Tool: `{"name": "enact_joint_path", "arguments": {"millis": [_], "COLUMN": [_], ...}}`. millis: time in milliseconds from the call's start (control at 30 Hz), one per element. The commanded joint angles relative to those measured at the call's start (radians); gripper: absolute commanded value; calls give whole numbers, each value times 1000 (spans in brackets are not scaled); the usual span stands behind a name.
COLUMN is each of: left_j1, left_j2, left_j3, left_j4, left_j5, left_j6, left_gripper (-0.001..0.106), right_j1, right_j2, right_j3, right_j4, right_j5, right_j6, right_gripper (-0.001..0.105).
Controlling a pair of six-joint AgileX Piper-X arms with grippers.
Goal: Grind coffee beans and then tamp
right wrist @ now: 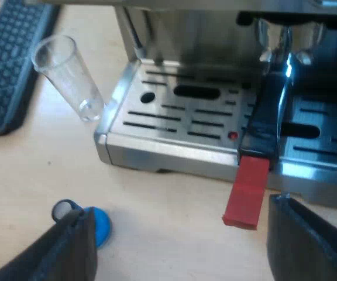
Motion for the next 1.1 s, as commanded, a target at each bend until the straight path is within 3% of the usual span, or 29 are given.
{"name": "enact_joint_path", "arguments": {"millis": [33,267,1100], "left_j1": [-5,-5,-5], "left_j2": [-7,-7,-7], "left_j3": [0,0,0], "left_j4": [1,1,1], "left_j5": [-7,-7,-7], "left_j6": [-9,-9,-9], "left_gripper": [79,79,79], "right_j1": [-71,-194,-310], "right_j2": [33,108,306], "right_j3": [-25,-26,-26], "right_j4": [23,23,-39], "right_j5": [-98,-208,-243], "right_j6": [3,21,-3], "right_gripper": [63,63,63]}}
